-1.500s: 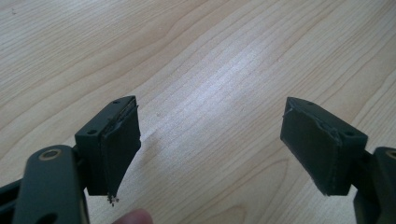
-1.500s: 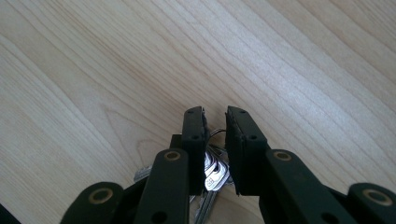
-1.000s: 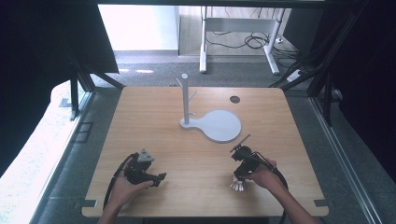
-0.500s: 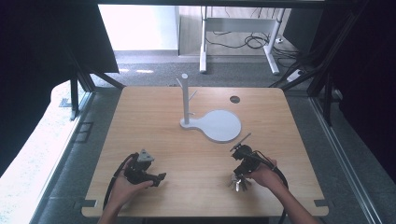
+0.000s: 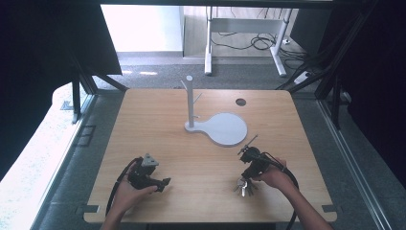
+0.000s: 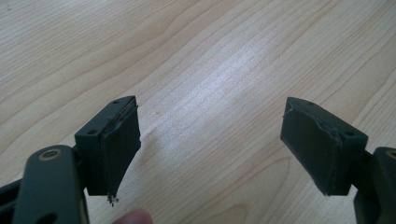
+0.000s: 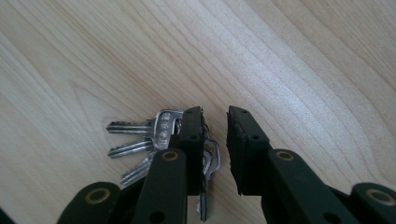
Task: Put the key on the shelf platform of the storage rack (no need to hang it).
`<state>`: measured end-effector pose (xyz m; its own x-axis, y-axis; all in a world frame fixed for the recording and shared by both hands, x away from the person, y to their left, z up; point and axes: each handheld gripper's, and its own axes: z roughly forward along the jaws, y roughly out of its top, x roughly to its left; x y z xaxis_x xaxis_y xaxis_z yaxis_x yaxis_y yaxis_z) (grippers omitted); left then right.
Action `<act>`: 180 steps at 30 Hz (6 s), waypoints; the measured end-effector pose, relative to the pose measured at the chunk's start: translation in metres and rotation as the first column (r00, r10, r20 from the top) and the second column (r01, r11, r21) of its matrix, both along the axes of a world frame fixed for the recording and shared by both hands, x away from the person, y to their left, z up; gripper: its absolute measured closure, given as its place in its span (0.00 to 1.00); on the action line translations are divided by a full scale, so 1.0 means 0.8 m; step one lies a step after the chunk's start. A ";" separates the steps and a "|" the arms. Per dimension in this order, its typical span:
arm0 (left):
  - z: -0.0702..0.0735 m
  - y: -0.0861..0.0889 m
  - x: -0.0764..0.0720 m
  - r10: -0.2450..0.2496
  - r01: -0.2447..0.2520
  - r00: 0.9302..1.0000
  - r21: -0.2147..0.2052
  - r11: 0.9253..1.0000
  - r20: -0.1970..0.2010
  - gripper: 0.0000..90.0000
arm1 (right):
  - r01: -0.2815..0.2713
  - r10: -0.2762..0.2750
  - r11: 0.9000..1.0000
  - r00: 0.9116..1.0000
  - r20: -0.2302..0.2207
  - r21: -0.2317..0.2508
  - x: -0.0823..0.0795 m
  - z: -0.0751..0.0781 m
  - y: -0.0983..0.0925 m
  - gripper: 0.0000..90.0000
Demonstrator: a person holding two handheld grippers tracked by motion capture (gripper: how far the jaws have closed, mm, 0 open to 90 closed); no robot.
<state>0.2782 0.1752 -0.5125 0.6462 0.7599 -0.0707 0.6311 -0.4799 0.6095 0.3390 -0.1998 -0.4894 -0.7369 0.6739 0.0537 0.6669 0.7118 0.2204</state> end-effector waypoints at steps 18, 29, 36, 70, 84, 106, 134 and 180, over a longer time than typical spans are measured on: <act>-0.001 -0.003 0.000 -0.007 0.007 1.000 0.004 1.000 0.001 0.22 | 0.057 -0.057 0.998 0.997 0.045 -0.005 -0.025 -0.009 0.019 0.42; 0.000 -0.004 -0.001 -0.009 0.009 1.000 0.004 1.000 0.002 0.22 | 0.089 -0.085 0.995 0.993 0.083 -0.044 -0.025 -0.016 0.033 0.40; -0.001 -0.005 -0.001 -0.012 0.012 1.000 0.007 1.000 0.001 0.22 | 0.106 -0.102 0.993 0.992 0.073 -0.059 -0.029 -0.016 0.021 0.40; -0.002 -0.007 -0.001 -0.016 0.016 1.000 0.012 1.000 -0.002 0.22 | 0.045 -0.044 0.998 0.999 0.024 -0.047 -0.036 -0.008 0.001 0.75; -0.002 -0.008 -0.001 -0.016 0.016 1.000 0.013 1.000 -0.002 0.22 | 0.009 -0.008 0.999 1.000 0.016 -0.048 -0.037 -0.003 0.004 0.79; -0.003 -0.008 0.000 -0.021 0.021 1.000 0.017 1.000 0.001 0.22 | -0.002 0.002 1.000 1.000 0.002 -0.012 -0.037 0.011 -0.007 0.90; -0.004 -0.009 0.000 -0.025 0.025 1.000 0.018 1.000 -0.005 0.22 | 0.007 -0.007 1.000 1.000 0.013 0.024 -0.038 0.032 -0.022 1.00; -0.004 -0.008 0.001 -0.019 0.019 1.000 0.014 1.000 -0.003 0.22 | -0.013 0.011 0.999 0.999 0.053 0.043 0.028 0.139 -0.019 1.00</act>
